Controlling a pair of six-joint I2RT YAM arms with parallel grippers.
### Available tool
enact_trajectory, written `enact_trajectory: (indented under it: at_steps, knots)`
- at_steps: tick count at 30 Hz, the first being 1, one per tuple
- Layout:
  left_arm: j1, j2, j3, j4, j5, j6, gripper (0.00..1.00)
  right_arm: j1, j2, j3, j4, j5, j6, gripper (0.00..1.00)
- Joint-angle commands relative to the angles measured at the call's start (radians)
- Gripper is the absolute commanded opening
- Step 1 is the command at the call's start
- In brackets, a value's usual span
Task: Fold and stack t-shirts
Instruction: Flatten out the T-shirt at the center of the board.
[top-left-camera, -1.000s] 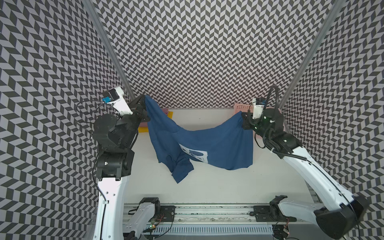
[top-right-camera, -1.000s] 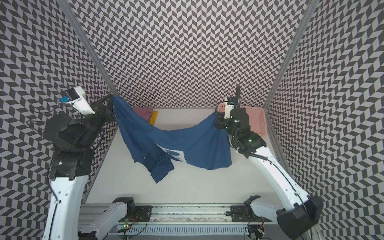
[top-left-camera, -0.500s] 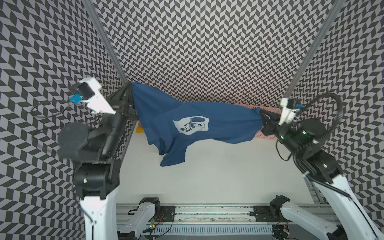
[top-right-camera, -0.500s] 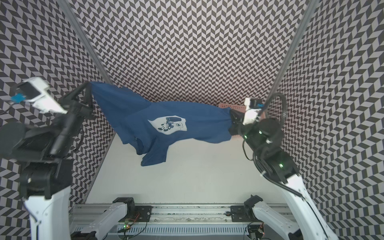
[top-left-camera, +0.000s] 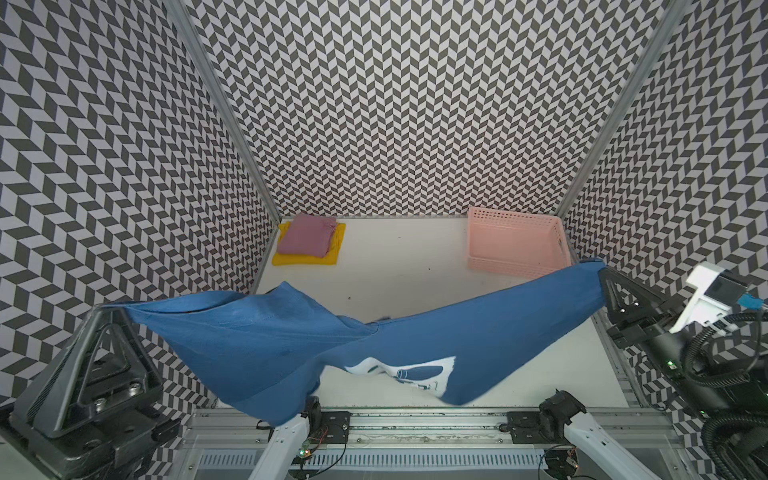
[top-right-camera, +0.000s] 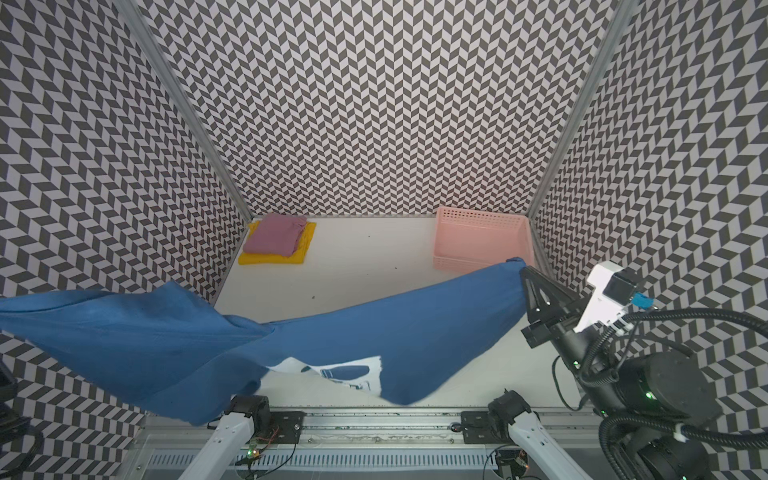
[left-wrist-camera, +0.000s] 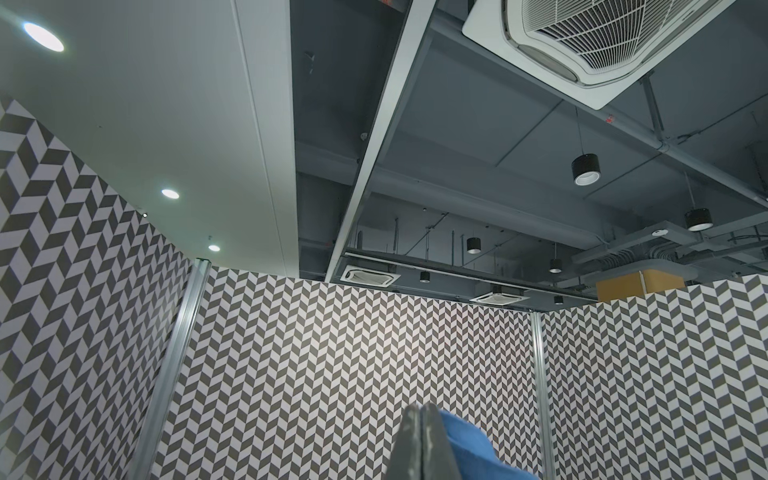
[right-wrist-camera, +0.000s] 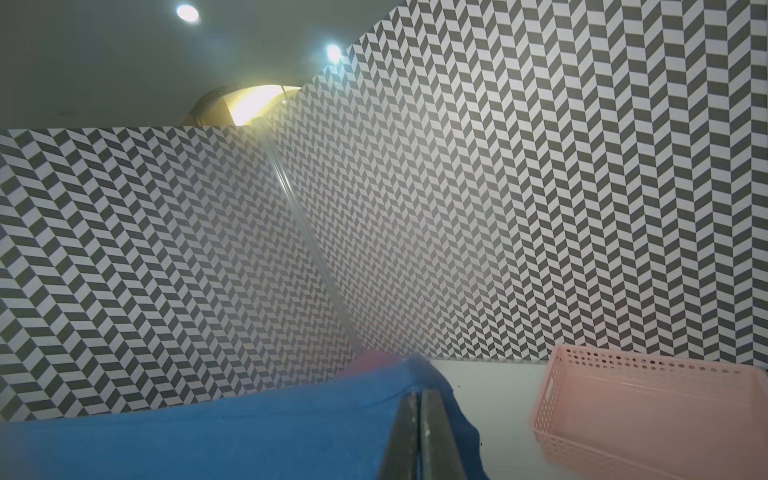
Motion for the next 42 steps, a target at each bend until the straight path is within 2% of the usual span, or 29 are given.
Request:
enact_trajectory:
  at_steps: [1,4,9,11,14,17,20,23,25,30,33,39,42]
  knots:
    - [-0.004,0.055,-0.072,-0.017,0.004,0.004,0.00,0.001,0.040,-0.045,-0.013,0.037,0.005,0.00]
    - [-0.003,0.070,-0.229,0.049,-0.010,0.001,0.00,0.001,0.086,-0.158,0.051,0.082,0.029,0.00]
    - [-0.004,0.125,-0.660,0.297,-0.088,-0.037,0.00,0.001,0.258,-0.388,0.254,0.129,0.049,0.00]
    - [-0.004,0.192,-0.840,0.444,-0.105,-0.055,0.00,0.000,0.357,-0.462,0.353,0.144,0.079,0.00]
    - [-0.001,0.349,-0.989,0.607,-0.113,-0.095,0.00,-0.001,0.480,-0.549,0.507,0.153,0.094,0.00]
    - [-0.003,0.551,-0.998,0.710,-0.112,-0.089,0.00,-0.013,0.622,-0.555,0.600,0.154,0.087,0.00]
    - [0.001,0.757,-0.886,0.727,-0.113,-0.074,0.00,-0.037,0.787,-0.487,0.618,0.130,0.074,0.00]
    - [-0.001,0.890,-0.732,0.671,-0.087,-0.055,0.00,-0.059,0.926,-0.387,0.564,0.115,0.055,0.00]
    - [-0.004,0.904,-0.684,0.674,-0.069,-0.063,0.00,-0.061,0.954,-0.361,0.569,0.095,0.042,0.00]
    - [-0.018,0.773,-0.626,0.640,-0.046,-0.055,0.00,-0.060,0.825,-0.334,0.578,0.036,0.010,0.00]
    - [-0.031,0.610,-0.632,0.623,-0.058,-0.043,0.00,-0.060,0.689,-0.286,0.546,0.015,-0.014,0.00]
    - [-0.045,0.281,-0.565,0.463,-0.047,0.016,0.00,-0.057,0.350,-0.206,0.425,-0.017,-0.033,0.00]
    - [-0.045,0.143,-0.470,0.362,-0.056,0.050,0.00,-0.057,0.188,-0.132,0.304,0.004,-0.041,0.00]
